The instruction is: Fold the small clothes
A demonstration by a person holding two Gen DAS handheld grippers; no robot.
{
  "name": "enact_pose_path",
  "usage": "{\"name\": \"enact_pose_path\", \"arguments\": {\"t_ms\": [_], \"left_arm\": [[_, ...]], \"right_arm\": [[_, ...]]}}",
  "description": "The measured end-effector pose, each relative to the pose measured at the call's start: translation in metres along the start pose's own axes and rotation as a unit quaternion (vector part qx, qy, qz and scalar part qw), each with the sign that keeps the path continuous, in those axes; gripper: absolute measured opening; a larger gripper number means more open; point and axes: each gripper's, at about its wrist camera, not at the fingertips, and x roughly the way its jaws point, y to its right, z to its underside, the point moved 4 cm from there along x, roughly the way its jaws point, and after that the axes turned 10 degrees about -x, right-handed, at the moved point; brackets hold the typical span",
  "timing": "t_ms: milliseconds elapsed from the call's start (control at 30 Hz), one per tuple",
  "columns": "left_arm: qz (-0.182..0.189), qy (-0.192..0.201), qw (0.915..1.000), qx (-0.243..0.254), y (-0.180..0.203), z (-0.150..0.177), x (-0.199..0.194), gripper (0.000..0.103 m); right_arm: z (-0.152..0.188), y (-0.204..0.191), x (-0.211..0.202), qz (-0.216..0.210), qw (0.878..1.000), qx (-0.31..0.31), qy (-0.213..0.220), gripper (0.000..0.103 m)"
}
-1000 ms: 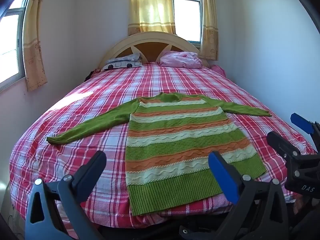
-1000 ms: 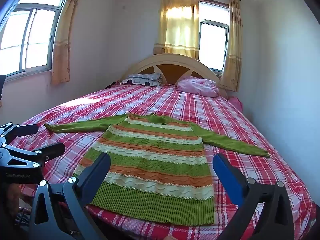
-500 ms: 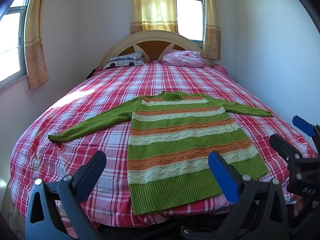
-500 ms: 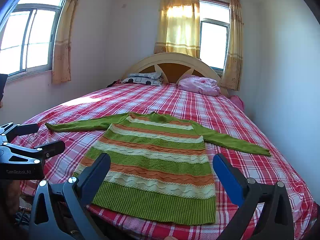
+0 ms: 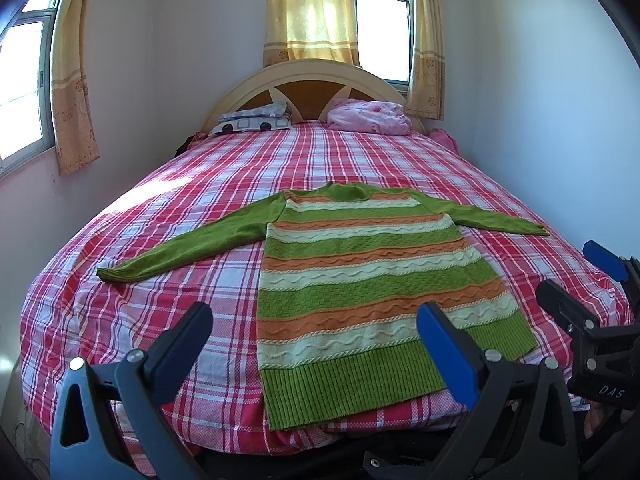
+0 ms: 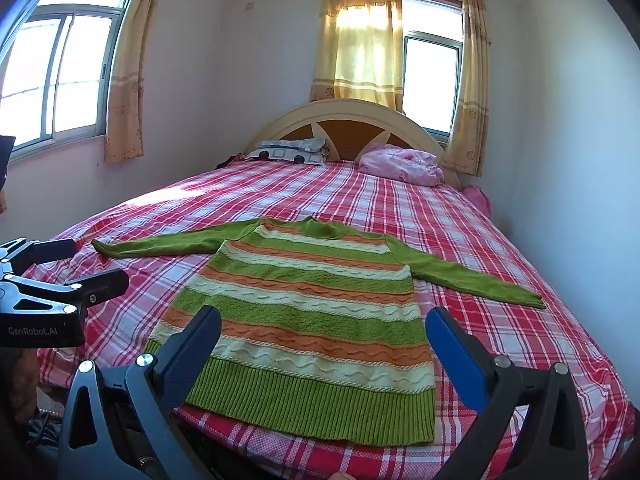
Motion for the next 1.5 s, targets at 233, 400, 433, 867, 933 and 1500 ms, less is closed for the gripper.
{"name": "enact_pose_path", "arguments": {"t_ms": [233, 400, 433, 867, 933, 1500], "left_arm": [[-0.001, 0.001, 1.0, -0.003, 0.0013, 0.0011, -0.0007, 0.103], [0.0, 0.003, 1.0, -0.005, -0.0005, -0.0011, -0.0015, 0.103], [0.0, 0.002, 1.0, -0.006, -0.0007, -0.0017, -0.0014, 0.103], [0.001, 0.001, 1.0, -0.004, 0.0002, -0.002, -0.0017, 0.103], [0.001, 0.0, 1.0, -0.003, 0.0013, -0.0015, -0.0012, 0.103], [0.003, -0.006, 1.0, -0.002, 0.0035, 0.0002, 0.0017, 0.103]], "right_arm": [[0.0007, -0.0022, 0.0012, -0.003, 1.0, 0.0, -0.004, 0.102], [0.001, -0.003, 0.0015, -0.003, 1.0, 0.0, -0.003, 0.102], [0.0007, -0.0026, 0.0014, -0.003, 1.0, 0.0, -0.004, 0.102], [0.0017, -0.0025, 0.0017, -0.007, 1.0, -0.001, -0.007, 0.102], [0.0017, -0.0031, 0.0022, -0.008, 1.0, -0.001, -0.008, 0.102], [0.0045, -0.0046, 0.0052, -0.012, 1.0, -0.003, -0.013, 0.102]]}}
